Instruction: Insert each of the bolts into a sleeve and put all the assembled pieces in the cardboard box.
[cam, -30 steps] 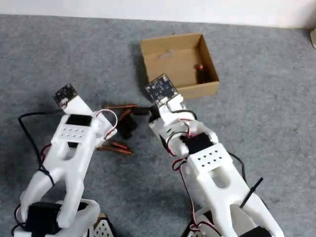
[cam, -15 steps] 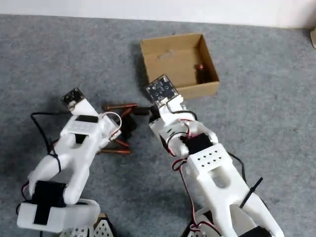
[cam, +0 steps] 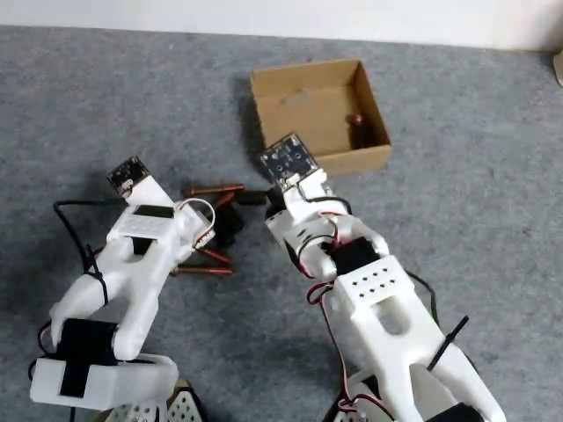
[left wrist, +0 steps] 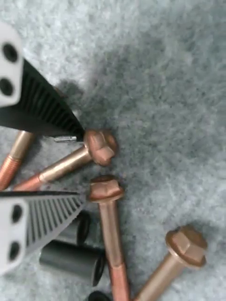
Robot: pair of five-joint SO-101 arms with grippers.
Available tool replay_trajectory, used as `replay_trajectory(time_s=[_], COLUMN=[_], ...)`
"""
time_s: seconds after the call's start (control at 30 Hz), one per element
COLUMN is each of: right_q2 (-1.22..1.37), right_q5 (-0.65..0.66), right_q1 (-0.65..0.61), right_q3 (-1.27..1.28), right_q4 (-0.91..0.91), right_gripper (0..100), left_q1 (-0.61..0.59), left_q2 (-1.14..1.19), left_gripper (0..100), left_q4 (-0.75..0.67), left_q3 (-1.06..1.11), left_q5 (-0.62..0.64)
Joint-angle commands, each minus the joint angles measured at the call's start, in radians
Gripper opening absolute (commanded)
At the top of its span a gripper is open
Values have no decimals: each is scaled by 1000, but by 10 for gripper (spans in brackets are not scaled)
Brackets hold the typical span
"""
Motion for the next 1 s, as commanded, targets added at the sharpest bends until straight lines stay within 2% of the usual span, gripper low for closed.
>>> replay_trajectory(time_s=[0.0,0.03,0.1,0.33,0.43,0.67,0.97], right_q2=[-36,-36,-36,-36,-36,-42,-50], right_q5=[-3,-3,-3,-3,-3,-3,-3], right_q1=[-5,-5,-4,-4,-4,-4,-39], right_q3=[-7,-7,-7,-7,-7,-5,62], right_q4=[-28,-28,-28,-28,-28,-28,-87], right_gripper=[5,5,5,5,5,5,5], left_q1=[-19,-19,-19,-10,27,137,170], left_q2=[1,1,1,-10,-13,-197,-670], left_gripper=[39,0,23,5,5,5,5], left_q4=[-14,-14,-14,-9,60,313,321], left_q3=[-5,-5,-5,-1,-13,-74,-65], left_q5=[5,5,5,-2,-20,-358,-605])
